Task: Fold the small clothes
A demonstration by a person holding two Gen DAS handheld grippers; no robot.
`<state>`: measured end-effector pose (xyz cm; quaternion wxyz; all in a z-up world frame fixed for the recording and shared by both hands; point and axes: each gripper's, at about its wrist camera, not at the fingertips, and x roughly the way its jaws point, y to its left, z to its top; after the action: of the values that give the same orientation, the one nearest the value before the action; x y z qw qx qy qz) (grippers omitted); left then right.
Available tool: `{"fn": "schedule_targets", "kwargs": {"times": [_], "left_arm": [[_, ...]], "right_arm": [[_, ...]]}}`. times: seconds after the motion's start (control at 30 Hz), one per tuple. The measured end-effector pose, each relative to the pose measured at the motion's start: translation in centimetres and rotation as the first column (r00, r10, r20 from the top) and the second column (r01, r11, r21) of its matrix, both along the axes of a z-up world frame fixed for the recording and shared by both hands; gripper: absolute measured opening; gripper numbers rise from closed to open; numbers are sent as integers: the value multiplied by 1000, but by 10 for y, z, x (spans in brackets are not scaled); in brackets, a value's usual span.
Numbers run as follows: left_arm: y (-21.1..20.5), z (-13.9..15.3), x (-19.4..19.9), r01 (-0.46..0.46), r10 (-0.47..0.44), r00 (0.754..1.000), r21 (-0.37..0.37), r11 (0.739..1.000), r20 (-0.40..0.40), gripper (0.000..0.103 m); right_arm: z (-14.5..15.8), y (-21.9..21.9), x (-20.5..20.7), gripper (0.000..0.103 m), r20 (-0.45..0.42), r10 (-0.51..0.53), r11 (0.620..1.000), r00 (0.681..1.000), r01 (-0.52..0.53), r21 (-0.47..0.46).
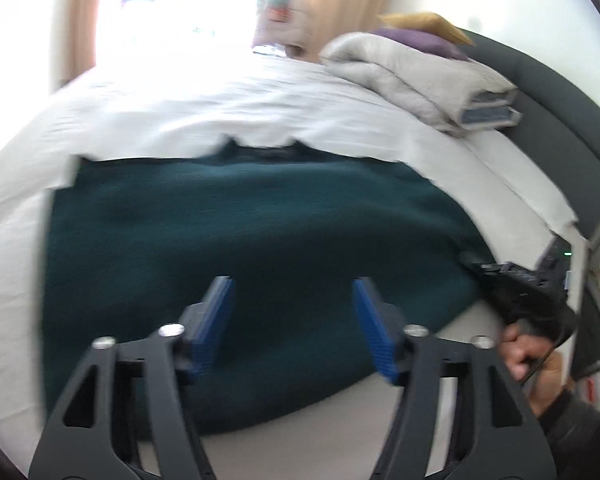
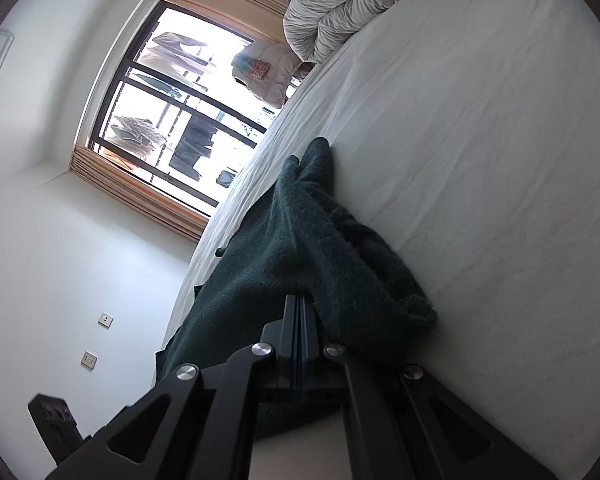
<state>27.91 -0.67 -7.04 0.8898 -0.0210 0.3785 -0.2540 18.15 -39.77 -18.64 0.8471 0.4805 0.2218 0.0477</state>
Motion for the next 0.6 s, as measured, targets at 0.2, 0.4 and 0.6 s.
{"fn": "schedule_targets", "kwargs": {"times": [0.2, 0.4, 0.6], "left_arm": [[-19, -42, 21, 48, -47, 991, 6, 999, -123, 31], [33, -42, 14, -6, -1, 993, -60, 998, -117, 27], [91, -49, -6, -101, 86, 987, -113, 988, -135, 17]], "right_arm": [[-1, 0, 0, 0, 2, 1, 1000, 1000, -1, -2], [0, 0, 1, 0, 1, 1, 1000, 1000, -1, -3], [-1, -1, 2, 0, 1, 1, 1000, 1000, -1, -3]]}}
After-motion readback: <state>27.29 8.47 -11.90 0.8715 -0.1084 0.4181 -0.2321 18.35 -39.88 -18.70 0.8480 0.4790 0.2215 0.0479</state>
